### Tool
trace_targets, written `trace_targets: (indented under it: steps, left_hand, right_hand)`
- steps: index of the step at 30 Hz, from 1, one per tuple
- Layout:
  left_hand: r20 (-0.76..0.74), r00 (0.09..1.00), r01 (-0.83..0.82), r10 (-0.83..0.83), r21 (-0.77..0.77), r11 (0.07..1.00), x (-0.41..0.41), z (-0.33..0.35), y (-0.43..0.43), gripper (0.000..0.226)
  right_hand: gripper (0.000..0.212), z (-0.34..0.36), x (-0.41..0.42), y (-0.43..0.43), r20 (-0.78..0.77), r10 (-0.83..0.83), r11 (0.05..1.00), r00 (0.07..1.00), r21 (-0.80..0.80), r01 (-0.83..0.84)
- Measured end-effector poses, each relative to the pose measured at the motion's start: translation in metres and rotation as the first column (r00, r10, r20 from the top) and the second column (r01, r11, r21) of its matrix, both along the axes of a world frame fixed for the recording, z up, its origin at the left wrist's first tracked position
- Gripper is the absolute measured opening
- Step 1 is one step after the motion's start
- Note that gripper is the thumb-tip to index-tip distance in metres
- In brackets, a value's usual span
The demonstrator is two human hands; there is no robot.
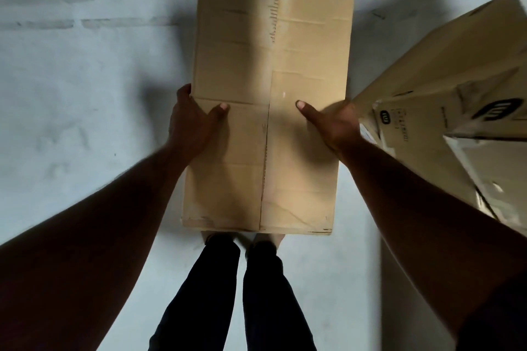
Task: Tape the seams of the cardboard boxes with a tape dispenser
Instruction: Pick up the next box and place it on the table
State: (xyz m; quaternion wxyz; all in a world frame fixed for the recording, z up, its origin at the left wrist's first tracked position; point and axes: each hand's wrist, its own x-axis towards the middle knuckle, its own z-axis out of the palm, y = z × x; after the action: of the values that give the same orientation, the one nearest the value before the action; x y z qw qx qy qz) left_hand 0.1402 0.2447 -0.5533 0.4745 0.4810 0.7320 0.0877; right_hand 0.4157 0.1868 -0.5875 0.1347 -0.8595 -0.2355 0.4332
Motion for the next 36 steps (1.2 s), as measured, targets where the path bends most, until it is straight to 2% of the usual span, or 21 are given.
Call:
trace_targets:
  steps: [6,12,18,22,26,30,32,35,36]
  left_hand:
    - [-0.009,0.999,-0.043,0.044,0.053,0.998,-0.005,0.122,-0.024,0.09]
    - [0.034,0.998,-0.06,0.055,0.164,0.985,-0.017,0.257,-0.066,0.069]
    - [0.128,0.99,-0.081,0.057,0.187,0.979,-0.048,0.353,-0.128,0.07]
    - [0.148,0.989,-0.012,-0.022,0.222,0.975,-0.077,0.389,-0.177,0.072]
    - [0.181,0.979,0.043,-0.089,0.243,0.969,-0.112,0.414,-0.225,0.071]
    - [0.176,0.975,0.088,-0.138,0.268,0.96,-0.139,0.438,-0.275,0.068]
    - [0.174,0.97,0.118,-0.167,0.263,0.958,-0.147,0.448,-0.3,0.067]
    - [0.164,0.963,0.169,-0.215,0.254,0.952,-0.152,0.462,-0.328,0.068]
    - [0.162,0.957,0.194,-0.239,0.252,0.948,-0.153,0.467,-0.337,0.073]
  right_hand:
    - [0.119,0.144,-0.012,-0.013,-0.03,-0.015,0.996,0.999,0.091,0.018]
    - [0.104,0.287,-0.033,-0.058,-0.028,-0.042,0.98,0.999,0.192,0.046]
    - [0.074,0.4,-0.062,-0.135,0.007,-0.065,0.958,0.998,0.279,0.06]
    - [0.053,0.444,-0.096,-0.198,-0.009,-0.094,0.946,0.996,0.312,0.092]
    - [0.052,0.47,-0.134,-0.257,-0.034,-0.152,0.925,0.988,0.346,0.154]
    - [0.039,0.494,-0.164,-0.322,-0.083,-0.223,0.894,0.971,0.38,0.238]
    - [0.043,0.499,-0.175,-0.354,-0.093,-0.26,0.886,0.961,0.372,0.275]
    - [0.076,0.512,-0.188,-0.394,-0.06,-0.316,0.874,0.947,0.37,0.315]
    - [0.08,0.514,-0.188,-0.408,-0.05,-0.336,0.873,0.941,0.358,0.331]
